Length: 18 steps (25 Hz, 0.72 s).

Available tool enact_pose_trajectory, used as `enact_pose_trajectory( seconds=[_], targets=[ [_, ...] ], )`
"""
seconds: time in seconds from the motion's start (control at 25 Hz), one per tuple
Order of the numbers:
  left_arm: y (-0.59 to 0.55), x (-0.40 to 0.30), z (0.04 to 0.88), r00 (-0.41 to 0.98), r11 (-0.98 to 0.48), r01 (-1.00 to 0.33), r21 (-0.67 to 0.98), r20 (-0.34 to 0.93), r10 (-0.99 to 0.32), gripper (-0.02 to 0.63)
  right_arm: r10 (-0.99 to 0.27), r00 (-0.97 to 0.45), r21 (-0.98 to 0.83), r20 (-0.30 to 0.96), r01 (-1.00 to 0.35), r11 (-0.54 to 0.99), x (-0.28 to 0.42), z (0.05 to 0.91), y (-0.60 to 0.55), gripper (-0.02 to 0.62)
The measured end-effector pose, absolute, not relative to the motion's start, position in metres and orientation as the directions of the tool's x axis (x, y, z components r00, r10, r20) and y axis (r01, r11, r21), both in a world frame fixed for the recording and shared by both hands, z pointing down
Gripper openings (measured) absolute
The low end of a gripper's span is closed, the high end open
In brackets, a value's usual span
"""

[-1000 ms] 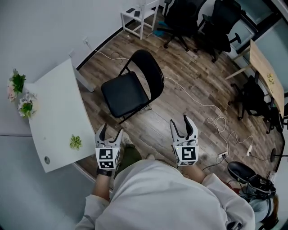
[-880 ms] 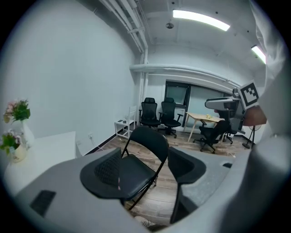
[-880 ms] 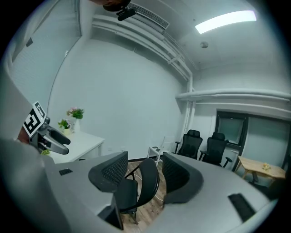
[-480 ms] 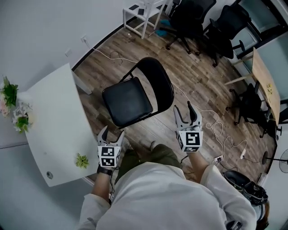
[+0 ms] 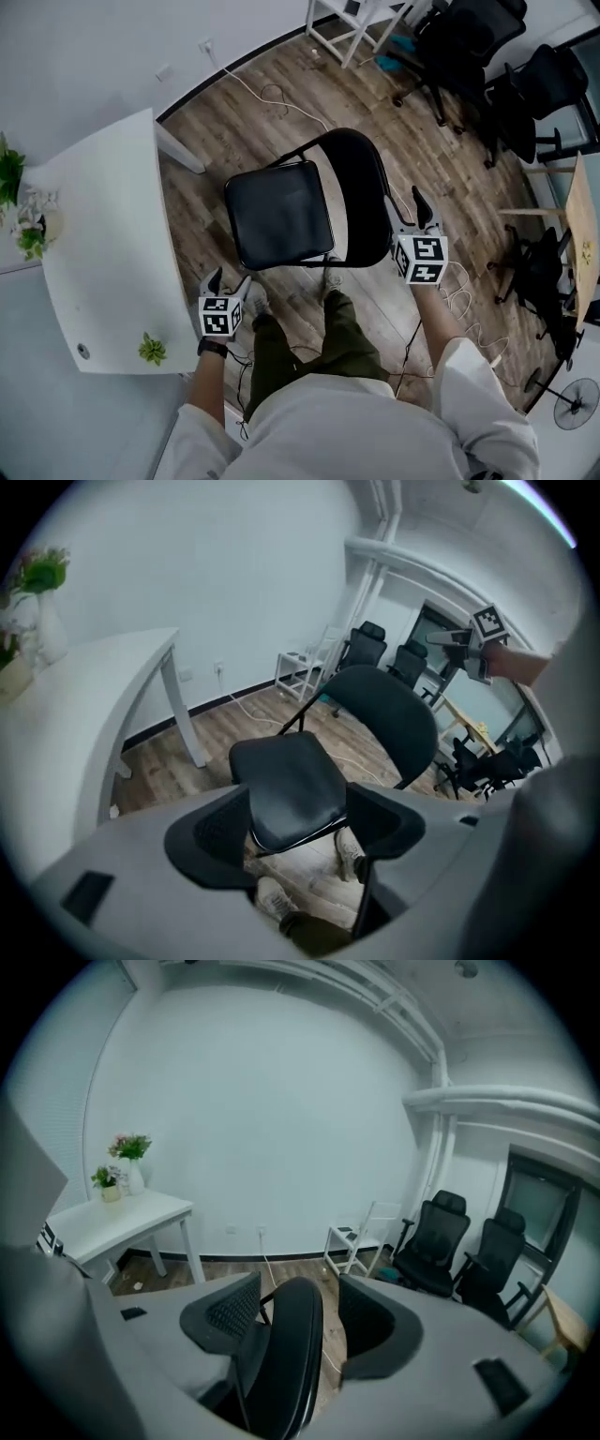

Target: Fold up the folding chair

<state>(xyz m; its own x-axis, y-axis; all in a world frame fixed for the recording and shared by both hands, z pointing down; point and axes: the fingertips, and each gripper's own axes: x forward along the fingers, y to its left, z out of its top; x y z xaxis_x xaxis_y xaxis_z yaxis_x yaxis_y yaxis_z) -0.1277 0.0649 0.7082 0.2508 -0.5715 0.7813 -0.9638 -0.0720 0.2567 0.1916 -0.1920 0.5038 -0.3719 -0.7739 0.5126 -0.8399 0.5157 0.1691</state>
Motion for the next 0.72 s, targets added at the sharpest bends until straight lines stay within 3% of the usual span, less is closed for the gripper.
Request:
enact_pose_trajectory(
  seconds=[0.44,0.72],
  targets=[
    [0.031,-0.151,0.938,0.300,0.283,-0.868,0.407,0.886,-0.355,0.399,-0.569,-0.479,-0.042,0.668,-0.789,0.613,0.167,0.618,-0.332,0.313],
    [0.007,-0.165,1.026,0.350,0.325,-0.840,0.434,0.892,-0.287,0.419,-0.423,-0.550,-0.191,0.720,-0.744,0.641,0.139,0.660,-0.353,0.318]
  ],
)
